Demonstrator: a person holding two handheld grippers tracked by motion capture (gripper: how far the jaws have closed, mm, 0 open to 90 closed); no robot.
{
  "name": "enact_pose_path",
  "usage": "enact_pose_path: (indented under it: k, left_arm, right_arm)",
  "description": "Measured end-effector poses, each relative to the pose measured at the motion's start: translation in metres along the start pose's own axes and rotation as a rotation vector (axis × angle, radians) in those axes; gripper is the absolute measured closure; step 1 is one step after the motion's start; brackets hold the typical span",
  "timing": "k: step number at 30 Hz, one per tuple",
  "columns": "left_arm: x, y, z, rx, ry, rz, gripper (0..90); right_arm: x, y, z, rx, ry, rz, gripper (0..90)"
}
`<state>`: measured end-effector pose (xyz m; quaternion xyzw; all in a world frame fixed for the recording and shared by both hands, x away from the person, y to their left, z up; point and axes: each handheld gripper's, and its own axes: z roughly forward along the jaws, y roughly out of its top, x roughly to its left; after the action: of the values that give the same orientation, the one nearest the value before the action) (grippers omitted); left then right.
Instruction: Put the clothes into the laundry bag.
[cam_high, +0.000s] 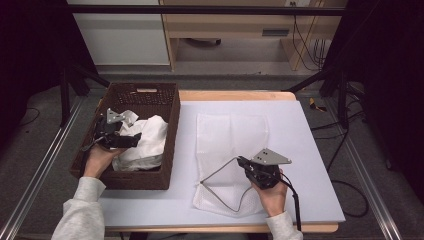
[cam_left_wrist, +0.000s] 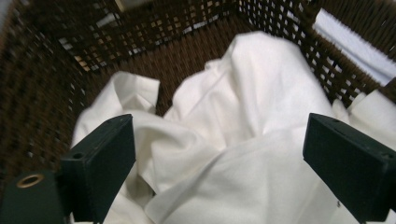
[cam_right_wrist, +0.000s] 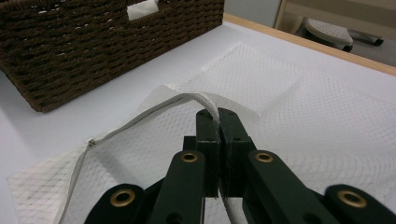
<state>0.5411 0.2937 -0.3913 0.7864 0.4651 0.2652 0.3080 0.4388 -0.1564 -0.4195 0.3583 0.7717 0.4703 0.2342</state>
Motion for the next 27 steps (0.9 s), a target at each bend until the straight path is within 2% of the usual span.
enact_pose_path:
  k: [1,2,3,6,7,9,12,16,21,22,27]
  left_arm:
    - [0.000,0.000,0.000,0.000,0.000,0.000,14.2]
    - [0.001,-0.001,0.006,0.046,-0.024,-0.011,13.5]
    - [0.001,-0.001,0.007,0.046,-0.034,-0.005,13.7]
    - [-0.002,-0.003,0.014,0.056,-0.056,0.043,14.5]
    - [-0.002,-0.003,0.014,0.056,-0.056,0.043,13.8]
    - [-0.001,-0.006,0.020,0.072,-0.065,0.019,11.0]
    - [-0.001,-0.007,0.024,0.084,-0.075,0.011,7.5]
    - [-0.005,-0.007,0.029,0.118,-0.098,0.026,8.5]
    - [-0.011,-0.007,0.035,0.156,-0.129,0.052,12.7]
    - [-0.010,-0.007,0.037,0.162,-0.145,0.056,14.3]
    - [-0.011,-0.008,0.040,0.196,-0.191,0.049,26.3]
  right_arm:
    - [0.000,0.000,0.000,0.000,0.000,0.000,88.2]
    - [-0.001,0.000,0.000,0.007,0.006,0.001,88.2]
    - [-0.001,0.000,0.001,0.009,0.004,0.001,88.2]
    - [-0.001,-0.001,0.002,0.018,0.006,0.001,88.1]
    - [-0.001,-0.001,0.002,0.018,0.006,0.001,88.1]
    - [0.000,-0.001,0.001,0.020,0.009,-0.002,87.9]
    - [0.000,-0.001,0.002,0.023,0.010,-0.003,87.8]
    - [-0.002,-0.003,0.004,0.034,0.011,0.002,87.6]
    - [-0.001,-0.003,0.006,0.045,0.014,-0.002,87.5]
    - [-0.001,-0.003,0.006,0.047,0.016,-0.003,87.5]
    - [-0.002,-0.004,0.007,0.057,0.014,-0.005,87.5]
